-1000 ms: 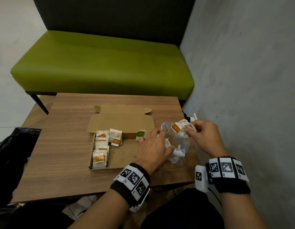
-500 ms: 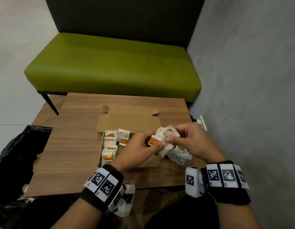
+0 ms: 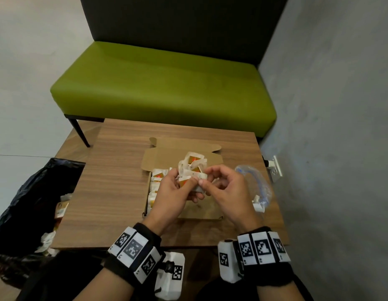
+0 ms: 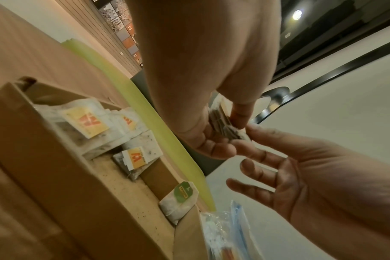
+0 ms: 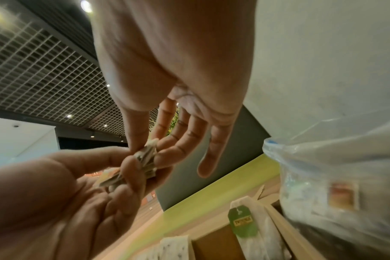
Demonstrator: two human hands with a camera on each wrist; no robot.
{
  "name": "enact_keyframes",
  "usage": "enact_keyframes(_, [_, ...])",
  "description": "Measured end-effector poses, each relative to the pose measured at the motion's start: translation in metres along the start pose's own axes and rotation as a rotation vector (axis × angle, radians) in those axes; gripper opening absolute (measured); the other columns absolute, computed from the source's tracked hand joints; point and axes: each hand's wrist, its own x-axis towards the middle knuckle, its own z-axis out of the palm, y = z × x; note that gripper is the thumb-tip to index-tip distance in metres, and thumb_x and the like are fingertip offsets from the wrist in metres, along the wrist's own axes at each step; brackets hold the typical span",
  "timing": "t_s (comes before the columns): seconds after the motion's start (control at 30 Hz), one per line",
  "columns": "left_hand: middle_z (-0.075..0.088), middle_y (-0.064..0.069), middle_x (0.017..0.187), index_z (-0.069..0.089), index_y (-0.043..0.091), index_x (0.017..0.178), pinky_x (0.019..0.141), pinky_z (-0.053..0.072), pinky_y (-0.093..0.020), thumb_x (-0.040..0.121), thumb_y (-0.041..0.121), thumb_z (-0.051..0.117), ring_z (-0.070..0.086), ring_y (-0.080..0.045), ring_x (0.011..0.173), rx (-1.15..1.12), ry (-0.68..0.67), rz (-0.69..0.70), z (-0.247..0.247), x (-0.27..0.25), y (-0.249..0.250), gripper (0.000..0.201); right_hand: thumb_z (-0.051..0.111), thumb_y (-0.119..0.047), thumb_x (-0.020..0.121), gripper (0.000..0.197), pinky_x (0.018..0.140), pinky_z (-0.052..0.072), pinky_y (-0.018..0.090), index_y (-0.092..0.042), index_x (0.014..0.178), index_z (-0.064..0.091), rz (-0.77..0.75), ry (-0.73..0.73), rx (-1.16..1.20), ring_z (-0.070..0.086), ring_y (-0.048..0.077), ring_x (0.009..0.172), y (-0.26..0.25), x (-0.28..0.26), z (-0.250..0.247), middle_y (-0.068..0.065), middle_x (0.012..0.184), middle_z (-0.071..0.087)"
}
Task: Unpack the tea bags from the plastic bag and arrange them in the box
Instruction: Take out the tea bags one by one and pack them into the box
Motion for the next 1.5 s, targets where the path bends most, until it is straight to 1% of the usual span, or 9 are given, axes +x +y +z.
enact_keyframes(0.13, [0.073,-0.017,0.091,0.057,0.002,0.119,0.059,0.054,-0.028,0.096,0.013,0.059,0.066,-0.025,0.070,-0.024,-0.010,0.018,-0.005,-0.002,-0.003,0.026,0.080,-0.018,0.081,0.021,0.064,0.056,0.040,-0.028,0.098,0.071,0.010,-0.033,-0.083,0.063,0.030,0.069,0.001,0.005,0.002,0.001,0.080,0.067])
enact_keyframes(0.23, [0.074,-0.015,0.092,0.059,0.003,0.119,0.061,0.055,-0.029,0.098,0.014,0.056,0.068,-0.024,0.071,-0.042,-0.017,0.011,-0.008,-0.003,-0.004,0.024,0.080,-0.017,0.080,0.017,0.057,0.051,0.025,-0.027,0.086,0.068,0.032,-0.009,-0.162,0.054,0.005,0.057,0.002,0.009,0.001,-0.008,0.073,0.065])
enact_keyframes(0.3, [0.074,-0.015,0.093,0.059,0.005,0.120,0.061,0.055,-0.028,0.100,0.015,0.052,0.069,-0.023,0.071,-0.044,-0.018,0.003,-0.010,-0.004,-0.004,0.024,0.081,-0.018,0.079,0.017,0.056,0.048,0.022,-0.027,0.082,0.067,0.056,-0.010,-0.184,0.051,0.000,0.055,0.003,0.010,0.000,-0.010,0.071,0.063])
enact_keyframes(0.47, [0.075,-0.014,0.094,0.061,0.006,0.117,0.062,0.054,-0.029,0.099,0.008,0.053,0.069,-0.022,0.072,-0.008,0.022,0.009,-0.009,-0.004,-0.007,0.019,0.082,-0.040,0.074,0.021,0.059,0.052,0.036,-0.031,0.086,0.069,0.044,-0.080,-0.286,0.052,0.003,0.058,0.000,0.012,0.001,-0.011,0.071,0.063])
enact_keyframes(0.8, [0.076,-0.014,0.098,0.066,0.010,0.114,0.064,0.055,-0.032,0.098,0.019,0.057,0.073,-0.029,0.080,-0.064,0.105,-0.067,-0.006,-0.005,-0.008,0.021,0.077,-0.029,0.080,0.013,0.063,0.042,0.022,-0.029,0.092,0.071,-0.078,-0.106,-0.529,0.050,0.001,0.070,-0.003,0.013,0.003,-0.015,0.081,0.055])
enact_keyframes(0.97, [0.075,-0.018,0.098,0.066,0.007,0.112,0.070,0.055,-0.036,0.098,0.017,0.055,0.072,-0.032,0.084,-0.141,0.178,-0.070,-0.004,-0.002,-0.008,0.021,0.078,-0.023,0.081,0.026,0.060,0.046,0.015,-0.029,0.105,0.068,-0.048,-0.034,-0.415,0.056,0.004,0.066,-0.003,0.010,0.009,-0.014,0.081,0.060])
enact_keyframes(1.13, [0.077,-0.013,0.094,0.069,0.013,0.101,0.077,0.049,-0.039,0.100,0.020,0.051,0.073,-0.031,0.082,-0.110,0.236,-0.048,-0.007,-0.001,-0.005,0.019,0.079,-0.024,0.082,0.010,0.053,0.048,0.019,-0.023,0.087,0.071,0.069,-0.008,-0.282,0.059,0.005,0.057,0.006,0.006,0.008,-0.010,0.065,0.064])
enact_keyframes(1.23, [0.077,-0.007,0.097,0.067,0.014,0.107,0.076,0.047,-0.039,0.100,0.023,0.052,0.074,-0.026,0.083,-0.103,0.273,-0.016,-0.009,0.000,-0.006,0.019,0.076,-0.014,0.085,0.010,0.060,0.057,0.030,-0.012,0.093,0.069,0.158,0.006,0.004,0.068,0.012,0.059,0.006,0.001,0.007,0.005,0.076,0.074])
enact_keyframes(1.5, [0.070,-0.019,0.114,0.062,0.003,0.121,0.084,0.051,-0.048,0.091,0.031,0.062,0.066,-0.034,0.105,-0.156,0.227,0.053,-0.018,-0.002,-0.002,0.041,0.069,0.004,0.086,0.012,0.062,0.056,0.022,0.005,0.098,0.066,0.164,0.089,0.345,0.072,0.018,0.065,0.012,-0.004,0.013,0.014,0.087,0.075])
